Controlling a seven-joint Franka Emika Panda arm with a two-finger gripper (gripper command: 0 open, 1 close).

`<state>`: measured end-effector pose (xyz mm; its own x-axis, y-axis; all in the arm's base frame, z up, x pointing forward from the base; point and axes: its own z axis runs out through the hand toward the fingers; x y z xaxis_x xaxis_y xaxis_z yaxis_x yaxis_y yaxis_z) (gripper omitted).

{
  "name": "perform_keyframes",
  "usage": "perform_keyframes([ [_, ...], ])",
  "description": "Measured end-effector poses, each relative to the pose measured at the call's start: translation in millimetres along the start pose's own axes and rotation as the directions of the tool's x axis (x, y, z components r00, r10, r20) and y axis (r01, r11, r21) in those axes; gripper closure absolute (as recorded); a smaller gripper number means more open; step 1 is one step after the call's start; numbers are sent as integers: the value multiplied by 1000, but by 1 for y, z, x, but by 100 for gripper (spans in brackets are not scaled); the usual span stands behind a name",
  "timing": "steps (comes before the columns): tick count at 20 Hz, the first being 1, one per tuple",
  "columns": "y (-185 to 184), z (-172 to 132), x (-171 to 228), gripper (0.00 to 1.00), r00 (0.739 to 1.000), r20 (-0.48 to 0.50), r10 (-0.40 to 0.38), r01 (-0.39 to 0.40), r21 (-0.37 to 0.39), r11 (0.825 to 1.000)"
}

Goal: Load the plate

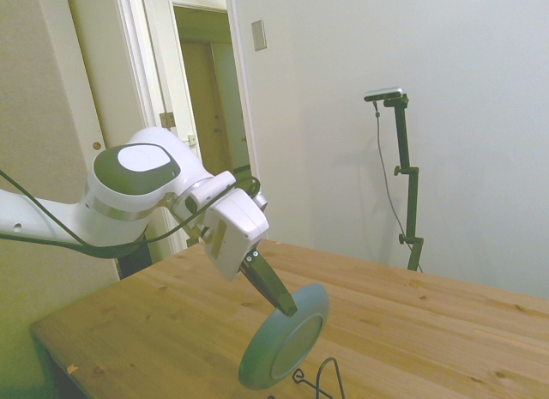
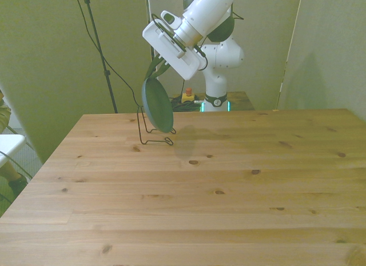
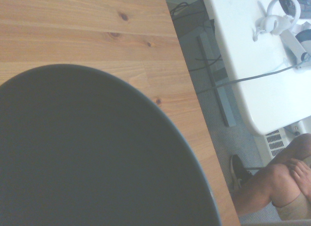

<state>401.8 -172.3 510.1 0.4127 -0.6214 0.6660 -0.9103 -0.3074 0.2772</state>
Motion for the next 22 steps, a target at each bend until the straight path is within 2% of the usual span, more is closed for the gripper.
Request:
perform_keyframes([
  [22,-35,11,-7,100,999,-49,-24,17,-132,991],
])
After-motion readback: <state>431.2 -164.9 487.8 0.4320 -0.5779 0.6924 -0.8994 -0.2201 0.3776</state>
